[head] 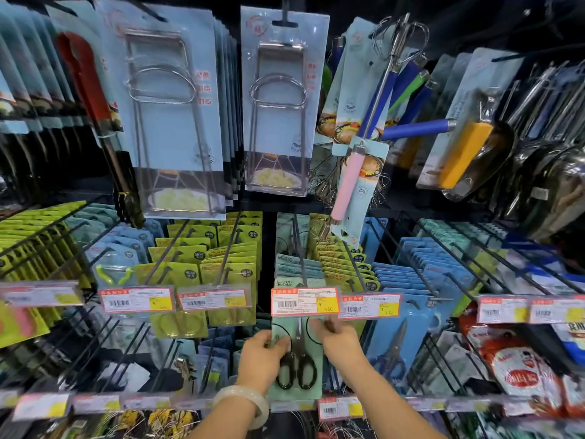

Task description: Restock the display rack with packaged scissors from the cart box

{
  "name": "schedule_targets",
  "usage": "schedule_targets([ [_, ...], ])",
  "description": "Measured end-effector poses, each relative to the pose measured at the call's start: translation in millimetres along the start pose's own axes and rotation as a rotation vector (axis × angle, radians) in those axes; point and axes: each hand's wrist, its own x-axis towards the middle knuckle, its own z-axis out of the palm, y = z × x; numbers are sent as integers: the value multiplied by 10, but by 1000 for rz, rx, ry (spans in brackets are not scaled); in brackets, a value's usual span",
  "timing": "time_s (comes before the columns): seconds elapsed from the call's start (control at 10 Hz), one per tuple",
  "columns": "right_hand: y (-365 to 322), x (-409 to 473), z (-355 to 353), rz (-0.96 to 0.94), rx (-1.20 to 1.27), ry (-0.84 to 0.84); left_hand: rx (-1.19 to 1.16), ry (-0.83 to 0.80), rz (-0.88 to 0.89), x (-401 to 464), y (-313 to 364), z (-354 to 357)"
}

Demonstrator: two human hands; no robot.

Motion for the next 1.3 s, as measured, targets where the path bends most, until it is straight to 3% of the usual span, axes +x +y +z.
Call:
schedule_targets([
  [0.1, 1, 104, 47, 30, -116, 20, 30, -23, -1, 129, -30, 22],
  [0.2, 75, 197, 20, 42, -60, 113, 52, -37, -30, 230, -100, 67],
  [0.3, 133, 51, -94, -56, -588, -8, 63, -24, -26, 304, -136, 134],
  [0.5, 324, -107, -487, -1, -544, -61, 97, 129, -150, 328, -212, 287],
  [0.6, 464, -187, -768, 31, -612, -136, 528, -4, -234, 187, -246, 511],
  [0.7, 563, -314, -1113, 109, -707, -187, 934, -285, -65, -130, -188, 988],
  [0.8, 689, -501, -1633, 86, -993, -206, 1157, -420, 234, -483, -32, 1699],
  [0.9, 871, -734, -2325, 94, -1187, -110, 1307, -492, 494, -845, 260, 2462],
  [1.0, 984, -1051, -3109, 162, -1235, 70, 1386, -538, 730, -1204, 528, 3223],
  [1.3, 1351, -2145, -5027, 544, -1159, 369, 1406, -830, 1073, -2326, 676, 5177],
])
